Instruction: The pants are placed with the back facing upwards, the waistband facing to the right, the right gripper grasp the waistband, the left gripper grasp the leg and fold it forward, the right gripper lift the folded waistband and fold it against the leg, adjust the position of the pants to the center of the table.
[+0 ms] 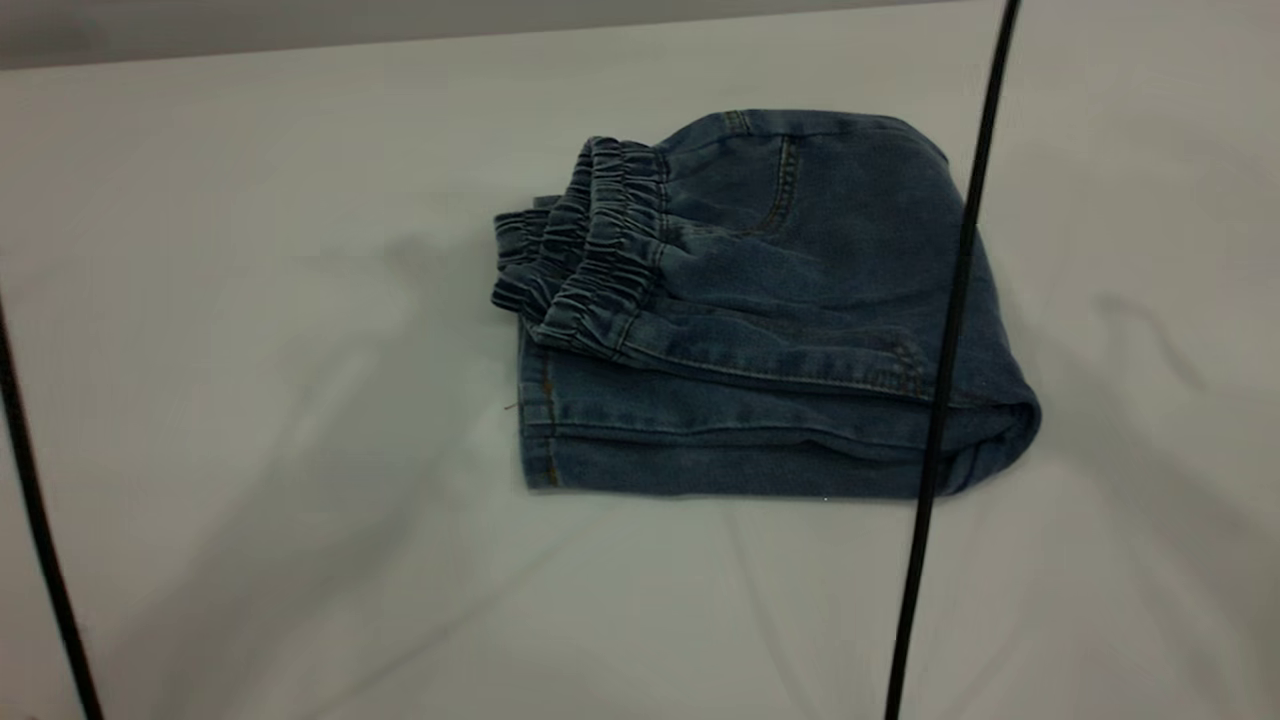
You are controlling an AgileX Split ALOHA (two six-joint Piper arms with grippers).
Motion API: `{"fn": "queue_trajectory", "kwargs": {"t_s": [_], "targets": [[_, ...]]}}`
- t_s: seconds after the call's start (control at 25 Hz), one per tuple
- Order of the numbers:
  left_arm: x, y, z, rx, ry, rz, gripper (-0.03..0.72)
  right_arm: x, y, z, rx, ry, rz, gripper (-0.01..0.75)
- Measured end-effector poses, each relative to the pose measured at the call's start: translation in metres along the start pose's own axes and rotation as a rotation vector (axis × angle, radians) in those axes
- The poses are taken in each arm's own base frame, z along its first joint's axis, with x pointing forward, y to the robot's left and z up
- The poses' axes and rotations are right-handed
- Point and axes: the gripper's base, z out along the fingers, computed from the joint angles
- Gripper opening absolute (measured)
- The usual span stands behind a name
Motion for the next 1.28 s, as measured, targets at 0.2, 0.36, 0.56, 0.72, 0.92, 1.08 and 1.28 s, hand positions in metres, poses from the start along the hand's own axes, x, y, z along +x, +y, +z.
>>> {"fn": "queue_trajectory", "kwargs": {"t_s": [0.2, 0.36, 0.56, 0.72, 0.92, 1.08, 1.28], "targets": [[-0.004, 0.012, -0.034, -0.022, 0.009, -0.026, 0.29, 0.022, 0.008, -0.051, -0.026, 0.144, -0.446, 0.327], [-0.003, 0.02, -0.068, -0.009, 0.049, -0.085, 0.29, 0.039, 0.016, -0.099, -0.124, 0.19, -0.712, 0.327], [0.004, 0.025, -0.108, 0.019, 0.122, -0.137, 0.29, 0.064, 0.029, -0.164, -0.332, 0.154, -0.925, 0.327], [0.011, 0.029, -0.144, 0.036, 0.16, -0.175, 0.29, 0.084, 0.033, -0.217, -0.466, 0.059, -0.99, 0.327], [0.021, 0.029, -0.196, 0.104, 0.185, -0.246, 0.29, 0.113, 0.025, -0.285, -0.549, -0.062, -0.973, 0.327], [0.027, 0.029, -0.242, 0.141, 0.105, -0.307, 0.29, 0.14, 0.005, -0.338, -0.555, -0.186, -0.97, 0.327], [0.038, 0.028, -0.293, 0.17, -0.006, -0.412, 0.29, 0.175, -0.034, -0.387, -0.514, -0.35, -0.966, 0.325]]}}
